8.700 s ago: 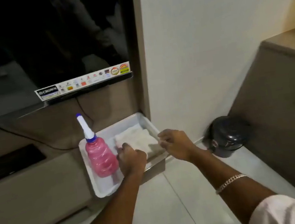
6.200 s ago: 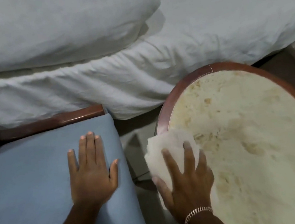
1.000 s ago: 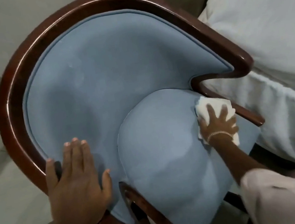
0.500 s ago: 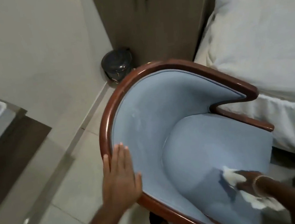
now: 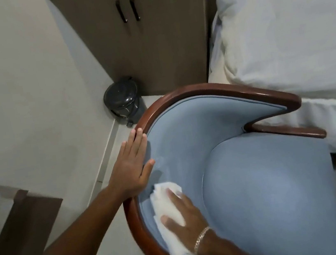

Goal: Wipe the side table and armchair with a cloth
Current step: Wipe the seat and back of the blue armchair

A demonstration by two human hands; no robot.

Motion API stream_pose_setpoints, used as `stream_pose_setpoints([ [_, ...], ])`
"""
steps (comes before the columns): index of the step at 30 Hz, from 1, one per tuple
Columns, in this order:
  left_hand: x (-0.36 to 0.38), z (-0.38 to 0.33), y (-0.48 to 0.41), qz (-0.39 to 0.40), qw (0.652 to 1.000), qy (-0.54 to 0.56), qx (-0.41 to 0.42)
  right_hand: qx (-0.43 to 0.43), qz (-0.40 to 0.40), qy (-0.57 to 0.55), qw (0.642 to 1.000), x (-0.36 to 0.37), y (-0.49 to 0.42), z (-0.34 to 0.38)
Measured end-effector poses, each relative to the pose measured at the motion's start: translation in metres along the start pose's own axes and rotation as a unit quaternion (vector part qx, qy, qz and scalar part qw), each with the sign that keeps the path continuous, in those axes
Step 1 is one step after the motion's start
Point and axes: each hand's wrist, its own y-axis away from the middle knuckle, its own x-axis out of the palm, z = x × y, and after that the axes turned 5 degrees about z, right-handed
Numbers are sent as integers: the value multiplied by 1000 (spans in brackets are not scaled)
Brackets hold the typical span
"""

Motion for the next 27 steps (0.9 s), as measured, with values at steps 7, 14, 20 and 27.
stream_pose_setpoints([
  [7,24,-13,43,-53,995,79,-41,78,-145,-143,976,-28,-59,-3],
  [14,7,23,16,-4,987,146,68,-35,-185,12,982,31,-33,35],
  [20,-18,37,-94,80,976,128,157,18,-322,-62,945,-35,-105,73],
  [27,-29,16,-152,96,955,1,282,6,-211,70,975,42,-24,70],
])
